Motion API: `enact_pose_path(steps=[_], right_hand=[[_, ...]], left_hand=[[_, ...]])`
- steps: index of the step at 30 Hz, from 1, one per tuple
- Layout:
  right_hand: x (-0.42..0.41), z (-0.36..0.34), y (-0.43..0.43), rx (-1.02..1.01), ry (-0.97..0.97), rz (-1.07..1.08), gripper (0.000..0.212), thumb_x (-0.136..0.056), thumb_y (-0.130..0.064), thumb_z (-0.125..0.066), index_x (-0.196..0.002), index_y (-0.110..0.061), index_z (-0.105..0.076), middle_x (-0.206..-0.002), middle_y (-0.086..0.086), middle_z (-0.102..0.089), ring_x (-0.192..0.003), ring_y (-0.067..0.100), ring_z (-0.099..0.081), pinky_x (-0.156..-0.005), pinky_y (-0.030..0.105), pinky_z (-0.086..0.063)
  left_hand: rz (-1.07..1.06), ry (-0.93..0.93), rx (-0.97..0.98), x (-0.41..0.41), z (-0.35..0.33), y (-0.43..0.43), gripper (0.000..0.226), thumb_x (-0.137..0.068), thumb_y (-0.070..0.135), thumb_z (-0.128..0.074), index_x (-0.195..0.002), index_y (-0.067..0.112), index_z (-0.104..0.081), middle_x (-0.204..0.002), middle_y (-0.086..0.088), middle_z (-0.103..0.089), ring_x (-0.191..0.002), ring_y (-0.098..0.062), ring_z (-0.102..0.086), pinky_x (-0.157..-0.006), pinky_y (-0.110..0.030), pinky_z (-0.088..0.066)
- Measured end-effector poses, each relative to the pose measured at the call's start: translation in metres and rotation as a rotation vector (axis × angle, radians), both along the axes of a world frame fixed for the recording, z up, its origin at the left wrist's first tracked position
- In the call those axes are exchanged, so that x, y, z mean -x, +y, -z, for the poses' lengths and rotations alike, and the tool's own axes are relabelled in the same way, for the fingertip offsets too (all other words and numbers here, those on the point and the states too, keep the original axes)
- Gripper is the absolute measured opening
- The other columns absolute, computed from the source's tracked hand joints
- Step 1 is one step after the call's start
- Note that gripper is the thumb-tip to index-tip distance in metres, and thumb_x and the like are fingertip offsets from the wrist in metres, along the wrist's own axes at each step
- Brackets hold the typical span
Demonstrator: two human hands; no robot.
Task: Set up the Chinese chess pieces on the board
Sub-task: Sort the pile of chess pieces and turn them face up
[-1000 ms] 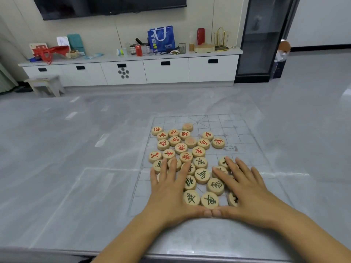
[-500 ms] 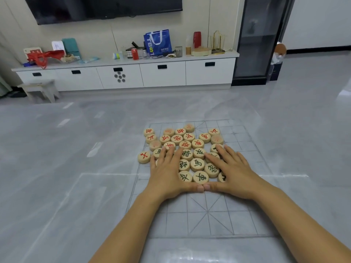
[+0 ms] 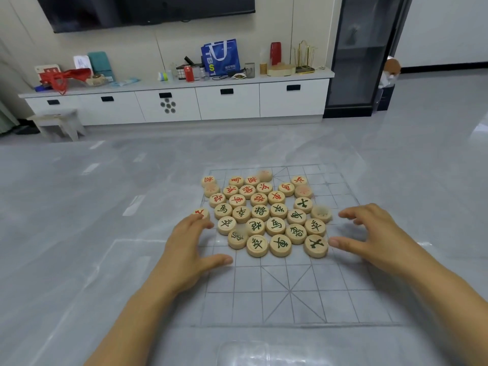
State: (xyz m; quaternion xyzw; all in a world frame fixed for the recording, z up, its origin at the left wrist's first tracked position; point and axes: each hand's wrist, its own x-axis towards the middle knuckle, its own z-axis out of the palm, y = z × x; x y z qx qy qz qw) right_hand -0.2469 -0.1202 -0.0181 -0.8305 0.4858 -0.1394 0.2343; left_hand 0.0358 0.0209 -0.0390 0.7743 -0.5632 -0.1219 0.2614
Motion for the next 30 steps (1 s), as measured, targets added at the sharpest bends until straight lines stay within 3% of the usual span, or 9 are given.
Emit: enact_pose_path(steps=[2, 4, 7, 10, 18, 24, 27, 30], right_hand=[[-0.006, 0.001, 0.007, -0.001, -0.022, -0.006, 0.049, -0.07, -0.049, -0.069, -0.111, -0.03, -0.051, -0.106, -0.008, -0.048, -0.094, 0.009, -0.051, -0.082, 0.025, -0.043], [-0.014, 0.003, 0.013, 0.002, 0.008, -0.04, 0.045, -0.069, -0.053, -0.068, -0.104, -0.032, -0.049, -0.099, -0.01, -0.048, -0.086, 0.007, -0.05, -0.077, 0.025, -0.045], [-0.023, 0.005, 0.016, 0.035, 0.078, -0.073, 0.041, -0.073, -0.053, -0.066, -0.103, -0.03, -0.049, -0.098, -0.009, -0.05, -0.087, 0.01, -0.049, -0.075, 0.024, -0.044], [-0.024, 0.004, 0.012, 0.038, 0.084, -0.069, 0.038, -0.077, -0.048, -0.065, -0.106, -0.029, -0.05, -0.098, -0.01, -0.051, -0.086, 0.008, -0.049, -0.074, 0.021, -0.041], [-0.022, 0.004, 0.002, 0.028, 0.052, -0.038, 0.04, -0.079, -0.045, -0.064, -0.112, -0.027, -0.053, -0.098, -0.011, -0.05, -0.087, 0.007, -0.051, -0.078, 0.024, -0.045], [-0.027, 0.001, 0.006, 0.145, -0.099, -0.05, 0.037, -0.086, -0.034, -0.057, -0.121, -0.023, -0.054, -0.108, -0.011, -0.046, -0.101, 0.008, -0.047, -0.081, 0.02, -0.034], [-0.041, 0.003, 0.02, 0.242, -0.046, -0.204, 0.037, -0.088, -0.032, -0.056, -0.124, -0.025, -0.055, -0.125, -0.009, -0.045, -0.12, 0.011, -0.041, -0.096, 0.024, -0.035], [-0.053, 0.008, 0.032, 0.265, 0.049, -0.331, 0.042, -0.09, -0.035, -0.052, -0.132, -0.034, -0.046, -0.147, -0.01, -0.029, -0.136, 0.013, -0.024, -0.109, 0.03, -0.023]], left_hand=[[0.03, -0.018, -0.001, 0.013, -0.001, -0.001, 0.088, -0.045, 0.074, -0.06, -0.118, 0.026, -0.05, -0.147, 0.004, -0.031, -0.138, -0.012, -0.021, -0.112, -0.027, -0.019], [0.063, -0.06, 0.005, 0.024, 0.0, -0.006, 0.089, -0.046, 0.077, -0.05, -0.117, 0.024, -0.05, -0.146, 0.003, -0.031, -0.137, -0.013, -0.022, -0.111, -0.026, -0.019], [0.038, -0.106, 0.001, 0.029, 0.005, -0.015, 0.072, -0.067, 0.056, -0.069, -0.125, 0.02, -0.046, -0.145, 0.002, -0.031, -0.136, -0.015, -0.024, -0.11, -0.026, -0.02], [-0.015, -0.127, 0.013, 0.023, 0.008, -0.021, 0.058, -0.076, 0.044, -0.068, -0.124, 0.02, -0.046, -0.141, 0.003, -0.038, -0.131, -0.015, -0.032, -0.106, -0.027, -0.025], [-0.092, -0.077, -0.012, 0.01, 0.002, -0.021, 0.049, -0.083, 0.029, -0.064, -0.127, 0.019, -0.046, -0.135, 0.0, -0.045, -0.123, -0.018, -0.042, -0.102, -0.029, -0.033], [-0.12, -0.028, 0.032, 0.008, -0.002, -0.016, 0.045, -0.083, 0.028, -0.064, -0.125, 0.021, -0.049, -0.133, 0.002, -0.046, -0.123, -0.016, -0.043, -0.101, -0.026, -0.033], [-0.035, -0.036, 0.077, 0.016, 0.001, -0.018, 0.047, -0.081, 0.033, -0.066, -0.125, 0.021, -0.053, -0.131, 0.002, -0.047, -0.122, -0.014, -0.041, -0.097, -0.019, -0.029], [0.046, -0.063, 0.097, 0.026, 0.001, -0.026, 0.045, -0.086, 0.045, -0.054, -0.126, 0.026, -0.055, -0.13, 0.003, -0.046, -0.124, -0.013, -0.035, -0.102, -0.023, -0.025]])
